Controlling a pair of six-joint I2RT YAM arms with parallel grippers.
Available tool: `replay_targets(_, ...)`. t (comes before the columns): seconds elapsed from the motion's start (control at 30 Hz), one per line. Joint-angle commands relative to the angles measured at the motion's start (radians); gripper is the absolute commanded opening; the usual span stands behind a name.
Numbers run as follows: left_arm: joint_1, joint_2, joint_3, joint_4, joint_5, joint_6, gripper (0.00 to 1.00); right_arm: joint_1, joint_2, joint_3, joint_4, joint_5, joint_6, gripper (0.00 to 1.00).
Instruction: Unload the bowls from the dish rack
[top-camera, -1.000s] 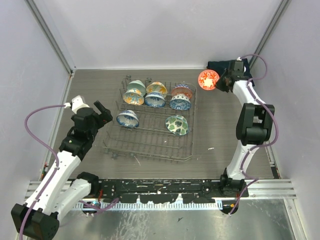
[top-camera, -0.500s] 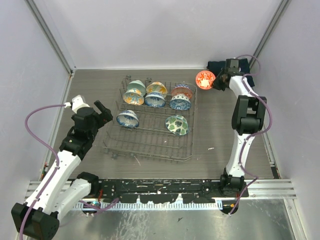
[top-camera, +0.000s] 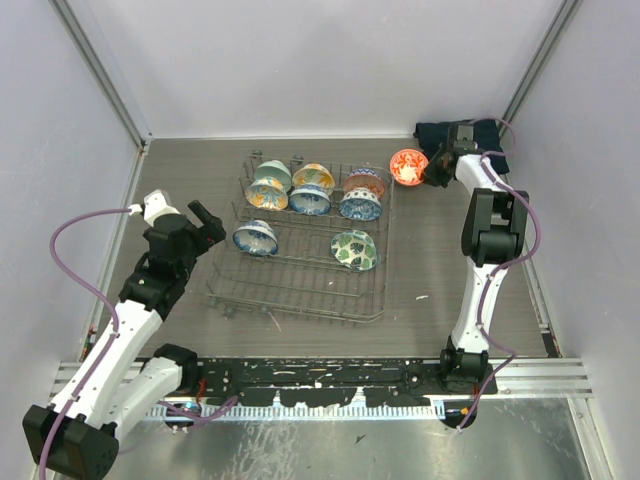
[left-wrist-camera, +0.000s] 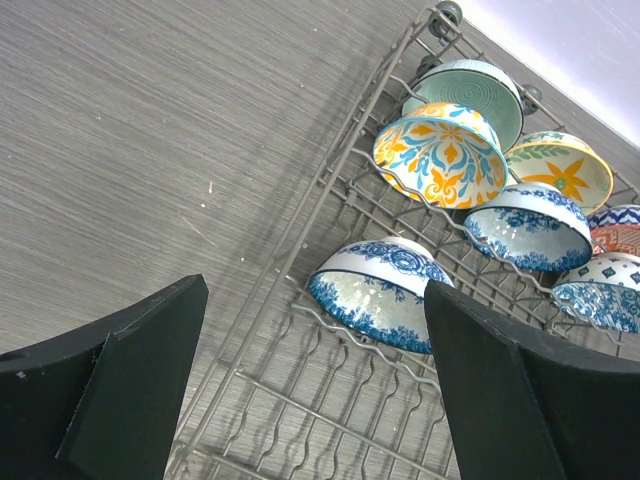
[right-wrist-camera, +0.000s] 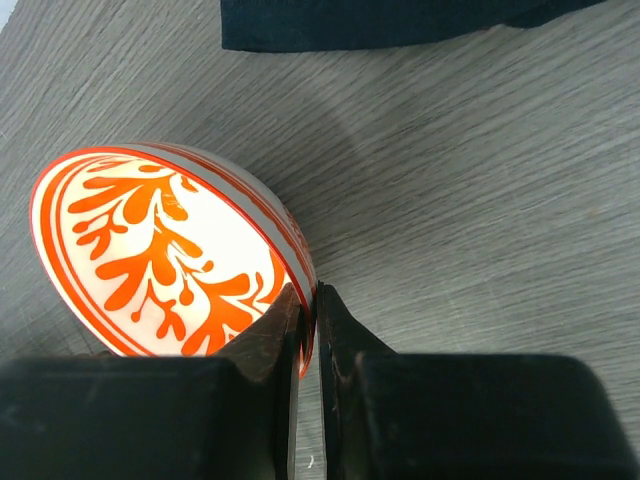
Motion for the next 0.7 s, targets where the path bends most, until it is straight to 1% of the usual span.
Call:
replay_targets(0.0, 0.005, 0.002, 0.0, 0.034, 0.005, -0.005, 0.98, -0.005, -0.029, 0.011, 0.07, -0.021, 0.023, 0.16)
replay_targets(0.13, 0.005, 0.002, 0.0, 0.033, 0.005, -0.005, 0.98, -0.008, -0.043, -0.017, 0.103, -0.031, 0.038, 0.3)
replay_targets(0.2, 0.004, 0.001, 0.0, 0.034, 0.005, -0.005, 0.98, -0.008, -0.054, -0.035, 0.122, -0.031, 0.046, 0.34)
replay_targets(0.37, 0.005, -0.004, 0.003, 0.024, 0.002, -0.006, 0.98, -0.009, -0.083, -0.061, 0.148, -0.026, 0.053, 0.45)
replay_targets(0.47, 0.005, -0.02, 0.003, 0.017, -0.007, -0.002, 0.98, -0.011, -0.127, -0.104, 0.184, -0.015, 0.059, 0.53)
replay_targets(0.6, 0.005, -0.048, 0.003, 0.002, -0.018, 0.004, 0.98, -0.017, -0.193, -0.157, 0.231, -0.017, 0.064, 0.61)
replay_targets(0.67, 0.004, -0.057, 0.006, -0.002, -0.014, 0.004, 0.98, -0.019, -0.219, -0.166, 0.242, -0.027, 0.064, 0.62)
